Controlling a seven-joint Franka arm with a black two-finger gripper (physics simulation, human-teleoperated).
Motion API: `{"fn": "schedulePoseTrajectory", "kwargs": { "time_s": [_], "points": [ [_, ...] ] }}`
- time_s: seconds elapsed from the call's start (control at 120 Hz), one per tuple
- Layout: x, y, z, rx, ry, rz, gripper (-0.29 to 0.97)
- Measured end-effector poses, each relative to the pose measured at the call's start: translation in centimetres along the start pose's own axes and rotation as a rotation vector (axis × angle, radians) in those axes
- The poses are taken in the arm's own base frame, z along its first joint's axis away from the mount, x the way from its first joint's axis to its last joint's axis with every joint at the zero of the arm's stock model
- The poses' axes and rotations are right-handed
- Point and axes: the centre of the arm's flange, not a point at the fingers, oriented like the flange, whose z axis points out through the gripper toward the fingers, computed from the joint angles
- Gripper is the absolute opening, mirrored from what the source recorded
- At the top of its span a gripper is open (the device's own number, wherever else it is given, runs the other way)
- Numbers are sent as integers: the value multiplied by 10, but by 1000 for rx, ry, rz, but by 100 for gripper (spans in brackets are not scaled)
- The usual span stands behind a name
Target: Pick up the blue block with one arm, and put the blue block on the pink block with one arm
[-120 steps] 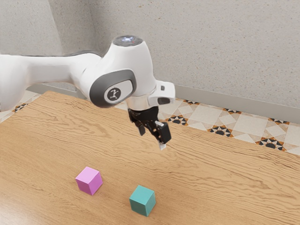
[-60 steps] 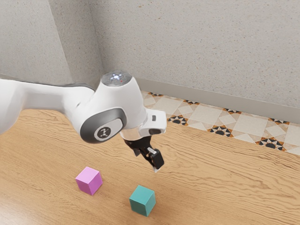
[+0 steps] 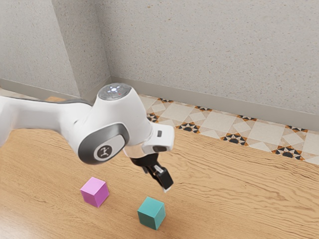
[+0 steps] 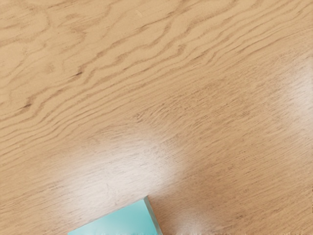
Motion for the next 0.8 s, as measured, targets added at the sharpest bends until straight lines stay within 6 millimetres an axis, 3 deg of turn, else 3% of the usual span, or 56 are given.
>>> {"fn": "schedulePoseTrajectory", "kwargs": {
  "time_s": [0.158, 0.45, 0.583, 0.8],
  "points": [
    [-19, 0, 4, 9, -11, 5, 68],
    [-31, -1, 5, 8, -24, -71, 68],
    [-49, -3, 14, 14, -54, -110, 68],
    [-51, -7, 38, -25, -91, -167, 68]
  ]
}}
